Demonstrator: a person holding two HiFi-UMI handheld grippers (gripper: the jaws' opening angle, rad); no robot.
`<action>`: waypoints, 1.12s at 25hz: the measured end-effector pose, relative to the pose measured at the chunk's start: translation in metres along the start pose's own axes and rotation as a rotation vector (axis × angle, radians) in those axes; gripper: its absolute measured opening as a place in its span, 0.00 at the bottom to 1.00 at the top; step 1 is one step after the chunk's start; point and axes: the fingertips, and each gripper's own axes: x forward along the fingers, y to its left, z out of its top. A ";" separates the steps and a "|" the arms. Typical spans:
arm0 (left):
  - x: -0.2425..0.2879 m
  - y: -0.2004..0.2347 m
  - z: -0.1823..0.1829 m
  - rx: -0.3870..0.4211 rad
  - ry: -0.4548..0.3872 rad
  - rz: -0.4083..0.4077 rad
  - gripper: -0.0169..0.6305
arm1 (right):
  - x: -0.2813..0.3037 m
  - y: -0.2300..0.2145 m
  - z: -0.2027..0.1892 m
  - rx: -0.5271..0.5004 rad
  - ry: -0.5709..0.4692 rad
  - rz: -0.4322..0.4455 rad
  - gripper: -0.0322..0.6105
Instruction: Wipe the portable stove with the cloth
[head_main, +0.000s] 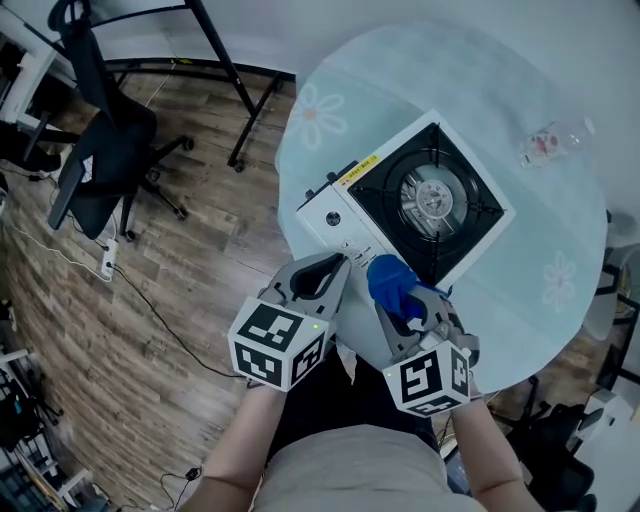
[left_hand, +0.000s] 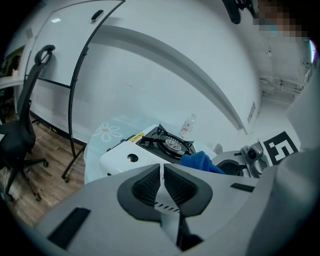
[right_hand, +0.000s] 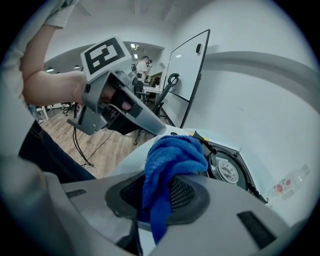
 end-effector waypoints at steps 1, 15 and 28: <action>0.000 0.003 0.000 0.004 0.006 -0.005 0.09 | 0.003 -0.001 0.003 0.006 0.004 0.002 0.20; 0.001 0.033 0.005 0.016 0.032 -0.046 0.09 | 0.042 -0.010 0.041 0.069 0.035 0.005 0.21; 0.003 0.060 0.012 -0.006 0.018 -0.057 0.09 | 0.071 -0.018 0.071 0.068 0.021 0.036 0.21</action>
